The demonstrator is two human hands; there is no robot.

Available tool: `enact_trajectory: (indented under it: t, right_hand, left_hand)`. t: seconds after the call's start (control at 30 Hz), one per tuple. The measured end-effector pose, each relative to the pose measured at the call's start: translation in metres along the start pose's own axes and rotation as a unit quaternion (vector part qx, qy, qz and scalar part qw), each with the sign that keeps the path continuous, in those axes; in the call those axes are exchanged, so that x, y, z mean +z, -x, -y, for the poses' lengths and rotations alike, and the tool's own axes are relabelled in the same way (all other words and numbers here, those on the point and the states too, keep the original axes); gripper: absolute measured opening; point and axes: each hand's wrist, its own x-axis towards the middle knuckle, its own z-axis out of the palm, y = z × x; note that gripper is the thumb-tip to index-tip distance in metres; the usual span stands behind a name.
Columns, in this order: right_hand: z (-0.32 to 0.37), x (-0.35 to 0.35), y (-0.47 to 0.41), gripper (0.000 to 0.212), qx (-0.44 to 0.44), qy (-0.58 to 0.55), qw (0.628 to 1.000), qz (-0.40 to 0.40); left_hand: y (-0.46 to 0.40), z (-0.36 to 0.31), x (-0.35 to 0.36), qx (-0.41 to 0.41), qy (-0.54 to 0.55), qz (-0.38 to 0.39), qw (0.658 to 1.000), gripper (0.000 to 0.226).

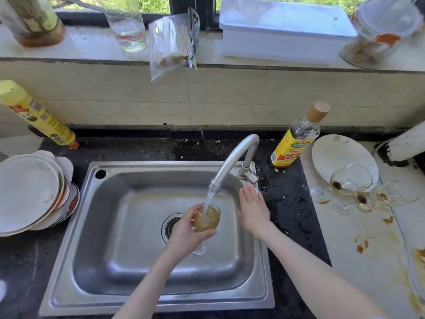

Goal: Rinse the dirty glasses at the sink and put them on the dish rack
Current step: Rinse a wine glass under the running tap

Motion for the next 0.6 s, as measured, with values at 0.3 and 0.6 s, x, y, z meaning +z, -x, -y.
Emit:
enact_trajectory:
  t: [0.3,0.6]
  right_hand:
    - [0.032,0.002,0.038,0.034,0.063,-0.484,0.864,0.125]
    - [0.041,-0.002,0.057,0.028,0.116,-0.615,0.756,0.193]
  left_hand:
    - [0.005,-0.013,-0.008,-0.218,0.276,0.139,0.925,0.040]
    - [0.001,-0.012,-0.001,-0.368,0.344,0.152,0.850,0.058]
